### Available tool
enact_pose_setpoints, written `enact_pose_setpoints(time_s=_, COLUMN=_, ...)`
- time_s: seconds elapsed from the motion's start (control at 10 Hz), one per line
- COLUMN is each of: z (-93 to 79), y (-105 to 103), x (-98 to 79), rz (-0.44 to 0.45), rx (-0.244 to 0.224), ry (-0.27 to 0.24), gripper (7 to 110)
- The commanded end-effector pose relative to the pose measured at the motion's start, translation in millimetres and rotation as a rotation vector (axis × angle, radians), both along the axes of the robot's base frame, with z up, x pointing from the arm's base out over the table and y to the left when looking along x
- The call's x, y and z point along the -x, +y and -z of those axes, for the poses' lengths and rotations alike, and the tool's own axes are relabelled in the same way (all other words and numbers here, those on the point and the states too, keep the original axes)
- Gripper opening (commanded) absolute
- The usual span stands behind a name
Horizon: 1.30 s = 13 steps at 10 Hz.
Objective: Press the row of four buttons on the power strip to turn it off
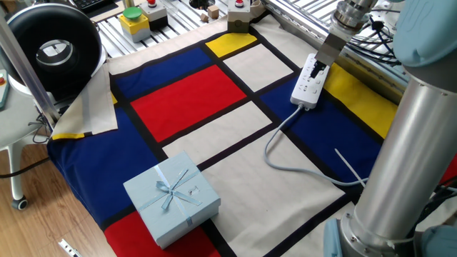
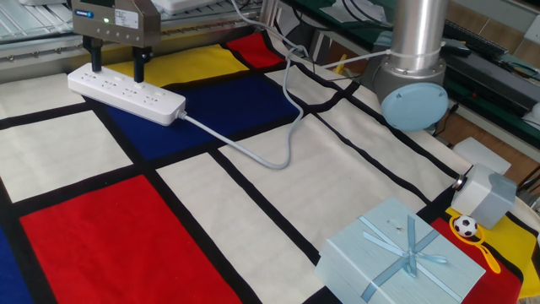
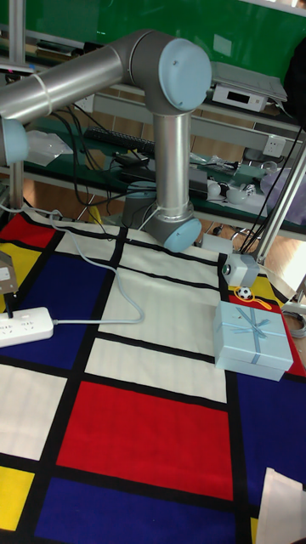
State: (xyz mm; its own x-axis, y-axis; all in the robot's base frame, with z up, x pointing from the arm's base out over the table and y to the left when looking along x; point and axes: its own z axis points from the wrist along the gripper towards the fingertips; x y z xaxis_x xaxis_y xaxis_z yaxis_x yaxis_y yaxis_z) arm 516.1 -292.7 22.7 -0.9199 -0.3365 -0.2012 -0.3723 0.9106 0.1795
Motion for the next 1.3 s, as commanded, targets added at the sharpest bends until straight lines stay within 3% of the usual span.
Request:
enact_pose_setpoints(time_s=0.0, z=0.3, y=-2, x=1.6, rz=0.006, rx=-0.013, ry=-0.007, gripper=88)
enact_pose_setpoints(time_s=0.6, z=2.1, y=-2, x=5.4, rz=0.009, rx=-0.021, ry=-0.001, gripper=88)
enact_pose_setpoints(time_s=1.0, z=-25.9, y=6, x=11.9, rz=0.017, rx=-0.013, ry=0.037, gripper=88)
enact_pose_setpoints(time_s=1.2, z=-25.5, y=13, x=5.4, rz=0.03, rx=-0.013, ry=0.037, gripper=88)
